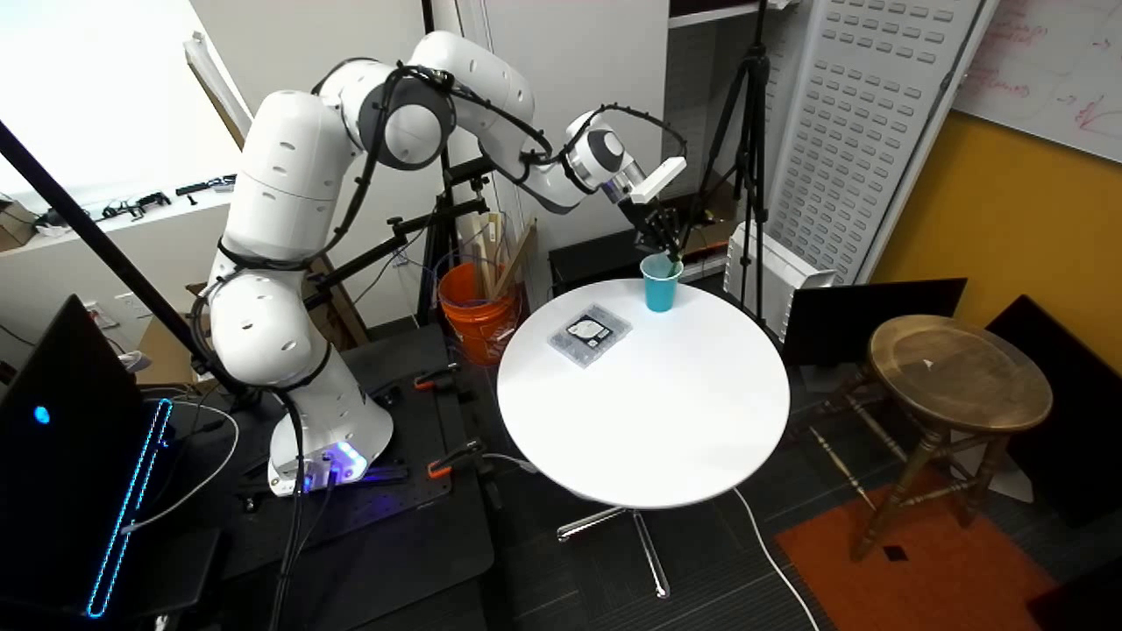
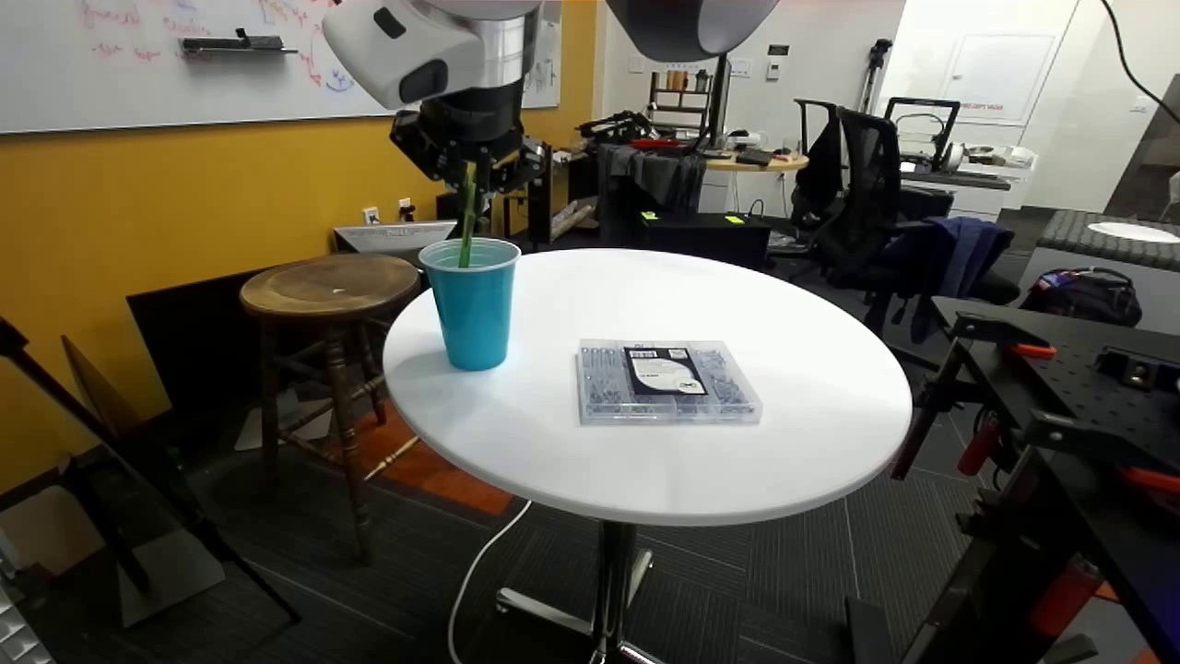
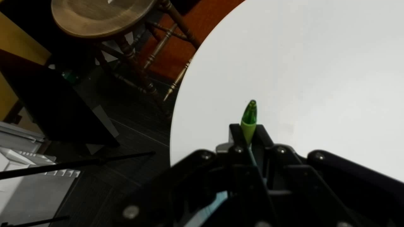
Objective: Take the pen out of the cup and put it on the table
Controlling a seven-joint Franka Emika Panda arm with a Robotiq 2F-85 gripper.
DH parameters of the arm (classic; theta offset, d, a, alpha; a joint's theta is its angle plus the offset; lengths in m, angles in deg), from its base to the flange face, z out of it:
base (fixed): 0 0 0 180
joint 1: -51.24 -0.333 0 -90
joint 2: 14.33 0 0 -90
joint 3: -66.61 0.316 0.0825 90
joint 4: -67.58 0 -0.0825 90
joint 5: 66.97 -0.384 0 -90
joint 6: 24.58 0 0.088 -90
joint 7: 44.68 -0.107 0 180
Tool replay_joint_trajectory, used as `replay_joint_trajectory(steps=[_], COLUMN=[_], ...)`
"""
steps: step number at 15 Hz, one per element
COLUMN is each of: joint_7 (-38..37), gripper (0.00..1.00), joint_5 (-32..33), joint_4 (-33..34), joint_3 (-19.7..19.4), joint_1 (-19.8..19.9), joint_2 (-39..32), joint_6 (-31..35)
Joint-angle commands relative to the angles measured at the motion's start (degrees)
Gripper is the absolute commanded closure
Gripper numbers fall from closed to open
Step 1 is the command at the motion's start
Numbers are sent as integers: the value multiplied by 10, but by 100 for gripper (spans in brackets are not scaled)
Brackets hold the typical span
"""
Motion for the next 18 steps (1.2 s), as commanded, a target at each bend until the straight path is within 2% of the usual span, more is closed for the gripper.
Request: replay_joint_trajectory(steps=[1,9,18], joint_7=[-43,-149,-320], gripper=[97,97,97], joint_5=[18,23,20], joint_4=[-39,-102,-165], joint_3=[5,-2,-26], joint_1=[0,21,90], joint_2=[53,145,189], joint_6=[-23,-36,-36])
